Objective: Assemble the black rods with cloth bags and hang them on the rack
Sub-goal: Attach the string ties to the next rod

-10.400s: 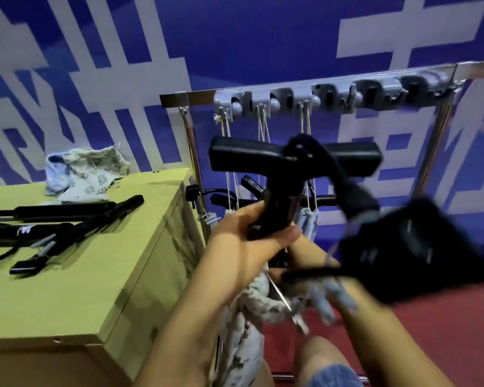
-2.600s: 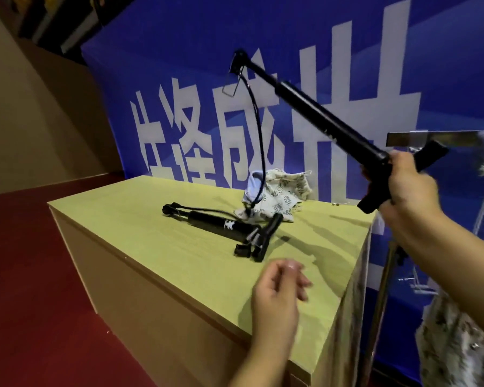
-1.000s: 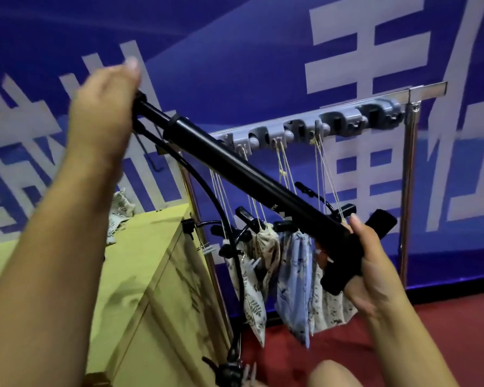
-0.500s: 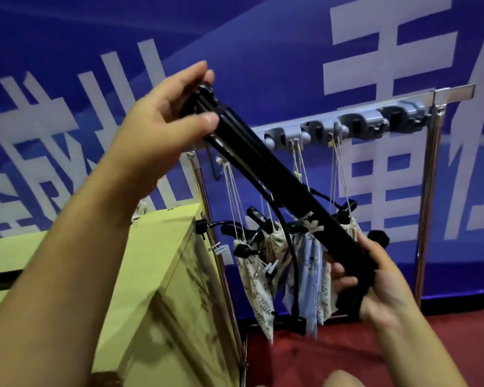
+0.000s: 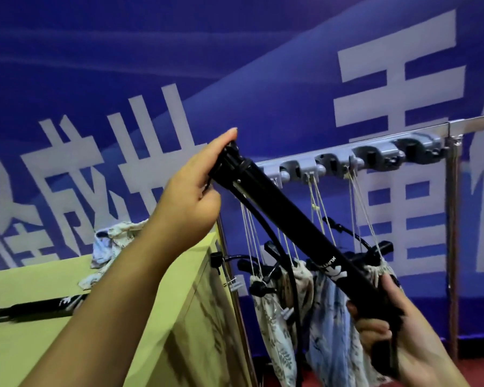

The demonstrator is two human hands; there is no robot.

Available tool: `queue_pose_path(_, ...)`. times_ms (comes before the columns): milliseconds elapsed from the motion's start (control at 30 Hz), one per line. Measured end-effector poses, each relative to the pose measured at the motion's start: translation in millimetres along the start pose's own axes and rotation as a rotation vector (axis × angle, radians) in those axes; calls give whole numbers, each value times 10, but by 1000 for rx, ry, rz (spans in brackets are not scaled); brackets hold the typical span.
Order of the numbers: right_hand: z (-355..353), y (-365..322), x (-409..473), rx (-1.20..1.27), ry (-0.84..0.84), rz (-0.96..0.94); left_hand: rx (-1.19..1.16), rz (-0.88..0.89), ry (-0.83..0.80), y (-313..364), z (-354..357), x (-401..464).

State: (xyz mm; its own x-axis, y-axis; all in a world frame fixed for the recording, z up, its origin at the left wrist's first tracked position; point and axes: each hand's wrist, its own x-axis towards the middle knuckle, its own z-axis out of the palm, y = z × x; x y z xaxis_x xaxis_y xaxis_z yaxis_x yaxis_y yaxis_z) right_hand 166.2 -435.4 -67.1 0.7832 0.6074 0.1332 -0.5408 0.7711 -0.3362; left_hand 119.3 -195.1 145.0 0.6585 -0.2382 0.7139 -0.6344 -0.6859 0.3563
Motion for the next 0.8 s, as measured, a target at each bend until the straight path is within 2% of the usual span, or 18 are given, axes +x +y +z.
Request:
queue_pose_path(33,-54,-30,1,22,55,-66,-58,-33,10,8,39,-16)
queue_pose_path(67,-142,-71,2,70,29,-62,-121,-75,31,0,71,-9)
queue_pose_path(167,95,69,69,7,-286,-172,-417,-250,162,-97,164,27)
queue_pose_path(233,265,95,23,-94,-121,-326,-668,-301,284,-167,200,8)
queue_pose_path(300,439,174,13,-191,-51,-388,-757,-365,386,-210,253,-127)
queue_pose_path(367,488,245,-2,-206,-94,-337,-783,-460,357,-188,383,-298)
queue_pose_path(467,504,373,-41,-368,-179,-282,-997,-517,154,-60,663,-496)
queue_pose_path(533,510,441,-57,-475,-295,-203,-1047,-517,231,-15,798,-525)
queue_pose_path(600,493,503,-63,-481,-456,-98,-1076,-487,327,23,812,-509)
queue_pose_path(667,501,540,-44,-410,-538,6,-1057,-450,316,48,808,-504)
queue_pose_path(733,456,539,46,-315,-548,153,-965,-443,299,59,796,-520)
queue_pose_path(800,513,549,105,-291,-525,209,-825,-467,249,42,792,-532)
